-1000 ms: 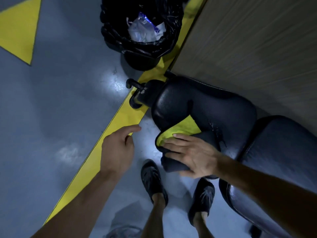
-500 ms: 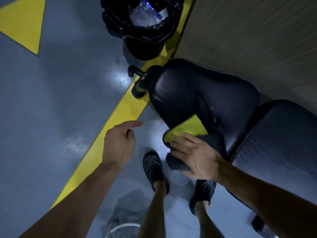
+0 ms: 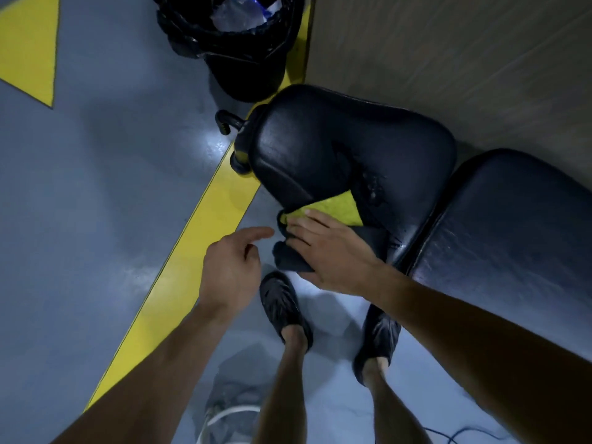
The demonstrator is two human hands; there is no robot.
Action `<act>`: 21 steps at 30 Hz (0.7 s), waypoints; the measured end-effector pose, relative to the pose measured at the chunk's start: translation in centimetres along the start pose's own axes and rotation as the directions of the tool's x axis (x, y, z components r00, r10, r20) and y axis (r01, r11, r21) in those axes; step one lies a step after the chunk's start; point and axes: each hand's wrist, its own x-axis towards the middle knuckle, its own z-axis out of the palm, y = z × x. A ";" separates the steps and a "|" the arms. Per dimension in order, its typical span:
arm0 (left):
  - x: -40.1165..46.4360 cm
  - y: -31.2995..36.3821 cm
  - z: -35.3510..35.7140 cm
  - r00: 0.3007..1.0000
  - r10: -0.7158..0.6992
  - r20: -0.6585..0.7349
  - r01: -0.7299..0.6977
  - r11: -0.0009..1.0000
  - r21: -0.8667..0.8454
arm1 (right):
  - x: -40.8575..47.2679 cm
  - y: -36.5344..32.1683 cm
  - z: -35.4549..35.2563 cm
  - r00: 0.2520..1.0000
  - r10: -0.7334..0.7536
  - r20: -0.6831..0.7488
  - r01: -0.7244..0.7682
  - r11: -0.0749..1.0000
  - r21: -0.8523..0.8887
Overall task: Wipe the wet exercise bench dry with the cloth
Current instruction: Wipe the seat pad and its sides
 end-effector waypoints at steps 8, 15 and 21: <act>0.3 1.8 1.0 0.998 0.060 -0.002 -0.060 0.998 0.001 | -11.7 3.5 2.1 0.947 0.267 -0.179 -0.201 0.927 0.318; 0.9 3.5 2.2 0.993 0.120 0.009 -0.120 0.993 0.003 | -8.2 13.4 -0.6 0.557 0.807 -0.197 -0.494 0.513 0.703; 1.8 3.6 2.8 0.990 0.140 -0.026 -0.141 0.989 -0.035 | -6.0 3.2 0.9 0.553 0.814 -0.181 -0.501 0.498 0.708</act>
